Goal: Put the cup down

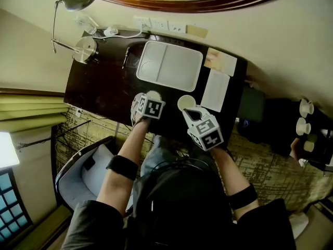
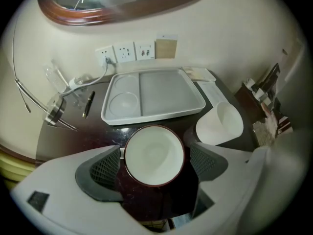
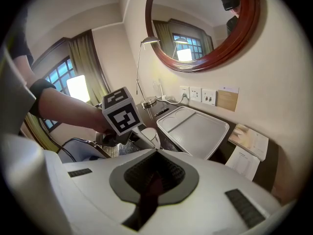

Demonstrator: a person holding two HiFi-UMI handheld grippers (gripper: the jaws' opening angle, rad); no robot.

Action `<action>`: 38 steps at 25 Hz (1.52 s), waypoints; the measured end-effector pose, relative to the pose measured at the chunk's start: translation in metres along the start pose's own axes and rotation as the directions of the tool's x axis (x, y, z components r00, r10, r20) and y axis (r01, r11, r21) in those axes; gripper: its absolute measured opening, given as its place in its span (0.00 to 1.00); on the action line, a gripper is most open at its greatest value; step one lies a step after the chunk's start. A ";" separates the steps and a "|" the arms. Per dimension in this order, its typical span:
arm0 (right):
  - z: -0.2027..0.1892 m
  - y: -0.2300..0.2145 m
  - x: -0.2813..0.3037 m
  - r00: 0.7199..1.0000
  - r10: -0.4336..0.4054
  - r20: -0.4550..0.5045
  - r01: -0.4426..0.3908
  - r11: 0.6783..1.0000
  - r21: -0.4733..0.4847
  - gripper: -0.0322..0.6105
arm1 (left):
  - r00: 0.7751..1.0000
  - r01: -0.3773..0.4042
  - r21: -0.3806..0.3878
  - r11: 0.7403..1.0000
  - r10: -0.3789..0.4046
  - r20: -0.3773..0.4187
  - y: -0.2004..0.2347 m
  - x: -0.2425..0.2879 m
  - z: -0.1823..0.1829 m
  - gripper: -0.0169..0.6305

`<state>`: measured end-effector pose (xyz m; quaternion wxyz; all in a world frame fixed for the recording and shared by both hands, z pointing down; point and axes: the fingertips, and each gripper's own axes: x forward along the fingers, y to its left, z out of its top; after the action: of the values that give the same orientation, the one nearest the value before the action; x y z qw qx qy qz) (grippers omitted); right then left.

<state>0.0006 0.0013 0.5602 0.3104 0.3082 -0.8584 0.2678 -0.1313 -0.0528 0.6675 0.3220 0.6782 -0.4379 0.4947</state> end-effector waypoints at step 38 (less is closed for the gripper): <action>0.041 0.032 0.028 0.996 0.093 0.015 -0.092 0.994 -0.057 0.07 | 0.987 0.064 0.445 0.893 -0.123 0.104 0.023 -0.029 0.072 0.57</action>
<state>-0.0541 -0.0137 0.5440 0.2988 0.2615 -0.8817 0.2549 -0.1280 -0.1165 0.6186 0.1544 0.7843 -0.3015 0.5197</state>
